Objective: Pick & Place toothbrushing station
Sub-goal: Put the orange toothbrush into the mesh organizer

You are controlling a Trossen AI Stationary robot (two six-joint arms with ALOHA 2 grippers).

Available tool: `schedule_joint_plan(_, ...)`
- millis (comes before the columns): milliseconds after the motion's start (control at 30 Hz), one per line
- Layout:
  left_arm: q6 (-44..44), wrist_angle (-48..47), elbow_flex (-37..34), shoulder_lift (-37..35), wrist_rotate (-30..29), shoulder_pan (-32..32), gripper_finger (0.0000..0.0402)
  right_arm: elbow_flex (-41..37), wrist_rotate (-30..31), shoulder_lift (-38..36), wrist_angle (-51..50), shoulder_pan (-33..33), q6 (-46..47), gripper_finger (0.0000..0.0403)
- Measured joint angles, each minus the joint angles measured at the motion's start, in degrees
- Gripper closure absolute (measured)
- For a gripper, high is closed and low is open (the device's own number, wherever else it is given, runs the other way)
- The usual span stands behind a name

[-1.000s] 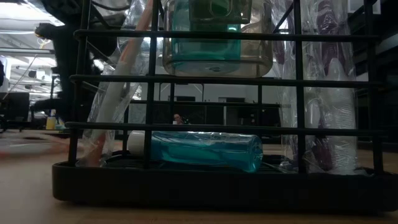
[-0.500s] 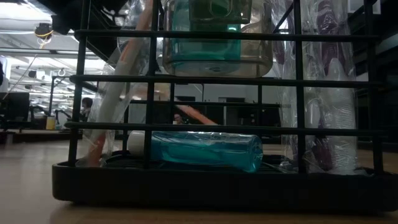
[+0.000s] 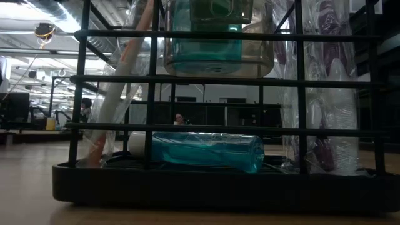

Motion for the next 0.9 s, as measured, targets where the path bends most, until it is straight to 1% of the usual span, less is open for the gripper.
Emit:
schedule_joint_plan(200,22.6,0.6,8.7,-0.2,-0.7,-9.8,0.0400,0.0,0.0,0.0,0.7,0.0,-0.1,0.0202)
schedule_joint_plan(267,29.3,0.7,11.0,0.5,-4.8,-14.2,0.0400,0.0,0.1,0.0,0.9,0.0,-0.1,0.0202)
schedule_joint_plan(333,34.6,0.7,12.4,1.6,-11.5,-18.4,0.0400,0.0,0.2,0.0,1.4,0.0,-0.1,0.0202)
schedule_joint_plan(433,38.3,2.5,12.8,4.8,-20.7,-23.3,0.0400,0.0,2.2,0.0,2.1,0.0,0.0,0.0202)
schedule_joint_plan(533,41.3,8.7,12.8,10.0,-25.9,-25.3,0.0400,0.0,4.7,0.0,2.6,-0.1,0.1,0.0202)
schedule_joint_plan(700,45.2,24.0,12.8,18.5,-29.3,-25.8,0.0400,0.0,5.8,0.0,3.1,-1.0,1.7,0.0202)
schedule_joint_plan(800,47.9,31.5,12.8,21.9,-30.8,-26.2,0.0400,0.0,6.0,0.0,3.2,-1.5,3.4,0.0202)
schedule_joint_plan(900,48.9,32.4,14.2,23.6,-32.4,-27.0,0.0400,0.0,6.0,0.0,3.2,-1.5,3.8,0.0202)
